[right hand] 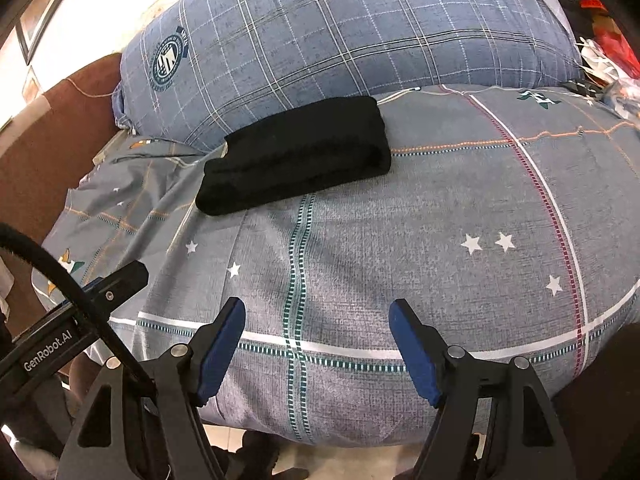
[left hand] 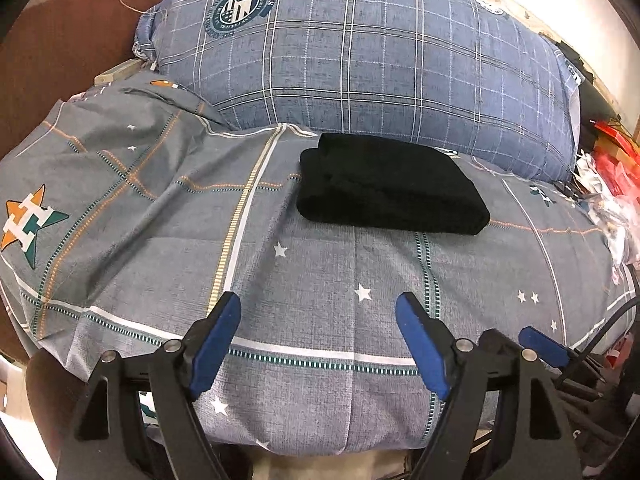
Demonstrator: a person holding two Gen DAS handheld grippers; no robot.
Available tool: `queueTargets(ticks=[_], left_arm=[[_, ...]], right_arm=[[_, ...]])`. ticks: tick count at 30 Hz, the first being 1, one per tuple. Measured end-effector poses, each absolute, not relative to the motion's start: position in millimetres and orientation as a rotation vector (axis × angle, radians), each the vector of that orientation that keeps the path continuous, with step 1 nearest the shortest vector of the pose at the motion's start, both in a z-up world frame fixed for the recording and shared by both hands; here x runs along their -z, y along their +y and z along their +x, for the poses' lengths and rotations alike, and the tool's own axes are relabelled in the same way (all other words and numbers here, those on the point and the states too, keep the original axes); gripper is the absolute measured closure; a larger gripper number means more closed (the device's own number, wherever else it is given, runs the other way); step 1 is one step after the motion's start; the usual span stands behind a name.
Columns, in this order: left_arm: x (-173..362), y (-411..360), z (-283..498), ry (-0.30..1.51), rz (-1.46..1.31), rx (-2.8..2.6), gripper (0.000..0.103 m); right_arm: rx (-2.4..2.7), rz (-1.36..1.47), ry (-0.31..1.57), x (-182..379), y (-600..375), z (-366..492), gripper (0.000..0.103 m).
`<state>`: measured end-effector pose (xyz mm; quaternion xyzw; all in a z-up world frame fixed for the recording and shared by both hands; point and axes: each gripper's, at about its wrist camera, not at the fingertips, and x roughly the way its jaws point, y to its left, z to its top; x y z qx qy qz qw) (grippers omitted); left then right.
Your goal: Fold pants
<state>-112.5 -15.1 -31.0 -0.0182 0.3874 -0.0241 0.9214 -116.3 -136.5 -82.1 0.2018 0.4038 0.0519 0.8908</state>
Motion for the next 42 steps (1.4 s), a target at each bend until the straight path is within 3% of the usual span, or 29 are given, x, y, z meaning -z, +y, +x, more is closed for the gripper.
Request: queueTargets(ticks=[42], left_arm=[[32.2,-14.6,-112.6,0.826,-0.031,0.066,0.024]], right_arm=[[-0.112,0.385,0.870,87.2,-123.5,-114.8,0.020]])
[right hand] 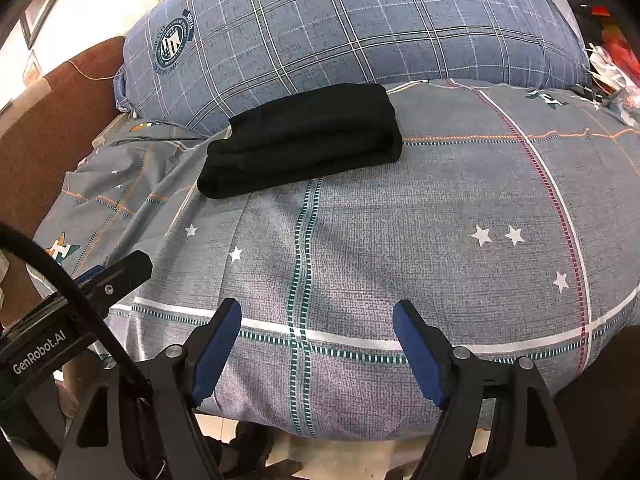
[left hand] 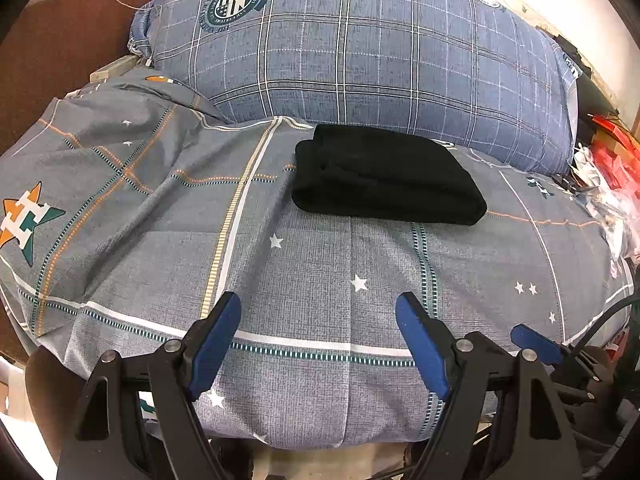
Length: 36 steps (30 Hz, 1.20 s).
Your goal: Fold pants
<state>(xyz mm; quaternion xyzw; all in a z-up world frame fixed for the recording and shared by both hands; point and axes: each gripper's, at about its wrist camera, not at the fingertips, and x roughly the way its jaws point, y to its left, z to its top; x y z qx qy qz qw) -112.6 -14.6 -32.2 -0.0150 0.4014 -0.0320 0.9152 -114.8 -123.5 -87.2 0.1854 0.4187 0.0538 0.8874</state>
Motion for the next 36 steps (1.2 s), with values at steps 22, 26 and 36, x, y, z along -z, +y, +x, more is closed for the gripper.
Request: queueTargets(ticks=[22,26,36], left_arm=[[41.1,-11.9,-109.9,0.860,-0.053,0.080,0.024],[44.1,-10.2,-108.4,0.866,-0.056,0.081,0.024],[46.6,0.9,-102.5,0.822,-0.064,0.061,0.024]], right_arm=[[-0.120,0.375,0.895,93.0,-119.9,-113.2,0.018],[-0.121,0.374,0.905,95.8,-119.9,-111.2,0.018],[-0.138,0.277,0.893,83.4,-114.5,-93.3,0.017]])
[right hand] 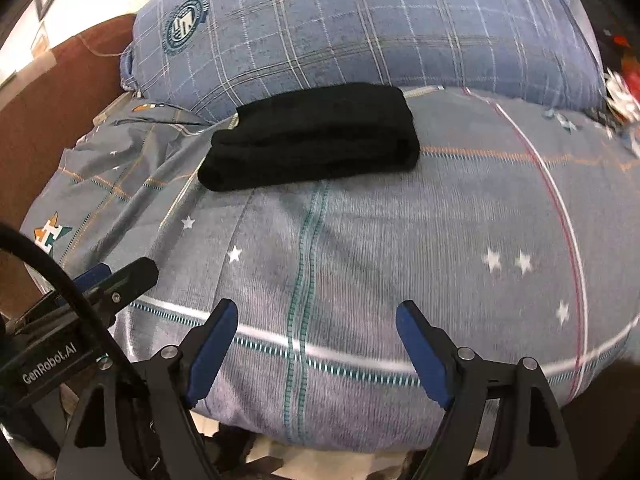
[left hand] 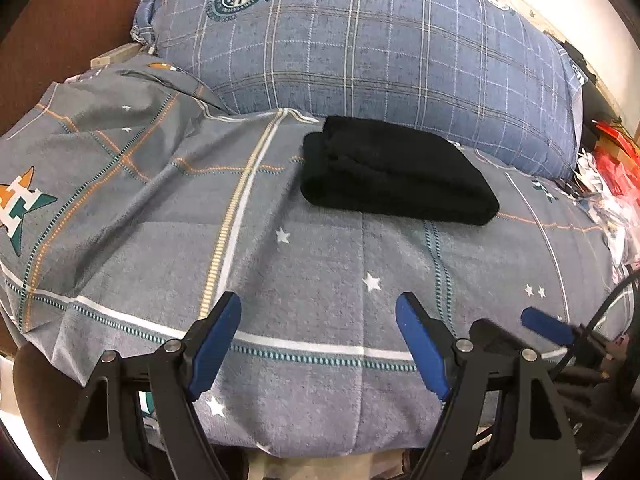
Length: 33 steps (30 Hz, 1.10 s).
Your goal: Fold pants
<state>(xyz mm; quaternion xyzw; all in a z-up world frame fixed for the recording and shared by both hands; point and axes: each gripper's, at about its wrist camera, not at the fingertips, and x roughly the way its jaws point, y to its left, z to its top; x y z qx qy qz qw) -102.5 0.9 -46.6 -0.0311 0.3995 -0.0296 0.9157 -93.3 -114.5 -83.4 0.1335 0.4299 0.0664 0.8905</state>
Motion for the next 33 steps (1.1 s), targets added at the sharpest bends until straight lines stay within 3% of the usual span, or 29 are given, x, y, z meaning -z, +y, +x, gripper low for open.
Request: queueTargets(ticks=[4,6,7,11,17,33], left_arm=[[32.9,6.0,-110.2,0.677,0.014,-0.037,0.024],[19.5,6.4,-121.1,0.552,0.066,-0.095,0.012],[13.8,7.4,-124.5,0.511,0.074,-0.108,0.001],[-9.2,13.5,-129.2,0.394,0.066,-0.125,0.000],[-16.4,19.2,-98.4,0.436,0.065,-0.102,0.000],[28.1,20.9,-73.0,0.684,-0.018,-0.031,0.000]], right_arm=[[-0.143,0.238,0.896,80.9,-112.3,-78.0,0.017],[-0.148,0.233,0.892,79.7,-111.9,-69.8,0.017],[-0.150,0.233,0.889,79.5,-111.7,-66.9,0.017],[-0.156,0.233,0.877,80.7,-108.9,-59.2,0.016],[-0.171,0.240,0.903,89.0,-105.7,-50.7,0.016],[-0.190,0.245,0.932,103.8,-96.1,-48.7,0.015]])
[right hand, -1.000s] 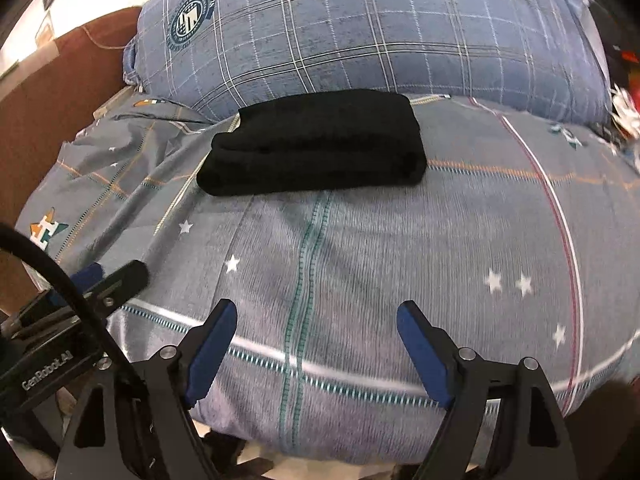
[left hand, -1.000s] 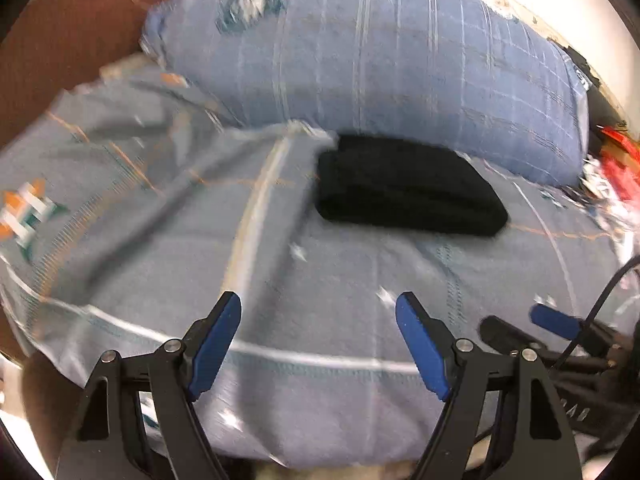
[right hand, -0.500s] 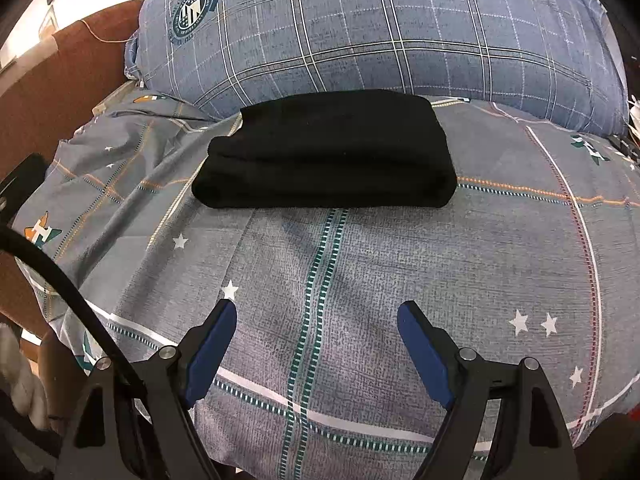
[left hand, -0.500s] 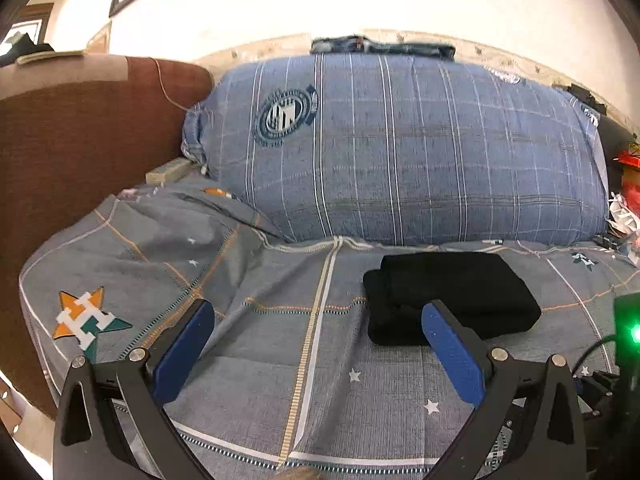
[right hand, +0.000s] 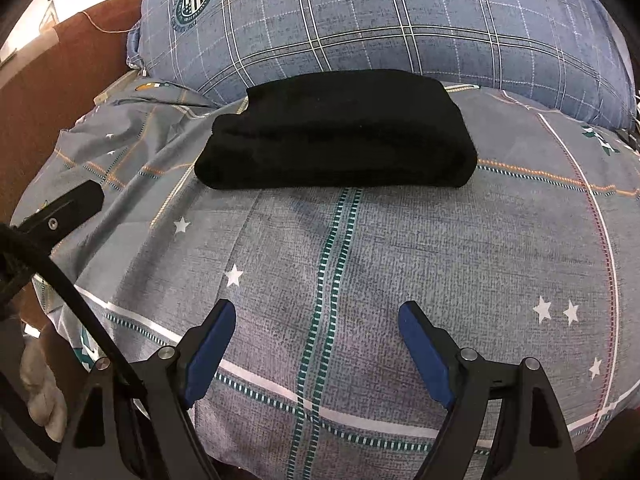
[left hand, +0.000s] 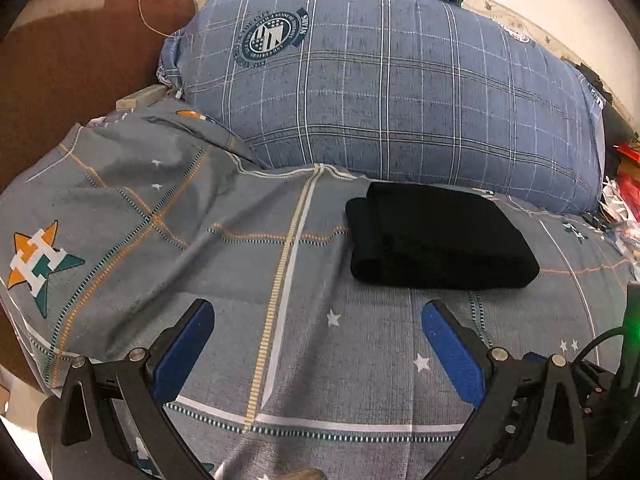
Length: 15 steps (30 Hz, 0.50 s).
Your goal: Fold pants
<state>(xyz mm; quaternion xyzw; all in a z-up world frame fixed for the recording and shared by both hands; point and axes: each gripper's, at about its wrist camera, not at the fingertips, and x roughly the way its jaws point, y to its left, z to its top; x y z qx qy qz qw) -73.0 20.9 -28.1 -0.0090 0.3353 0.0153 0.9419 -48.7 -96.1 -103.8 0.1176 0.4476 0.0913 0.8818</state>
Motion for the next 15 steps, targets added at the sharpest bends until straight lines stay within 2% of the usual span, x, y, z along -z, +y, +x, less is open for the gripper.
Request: queueTargets(ticks=[15], left_arm=[[44.4,15.2,-69.6,0.779,-0.040,-0.004,0.000]], right_arm=[[-0.177,0.258,0.932,105.8,-101.2,-50.4,0.015]])
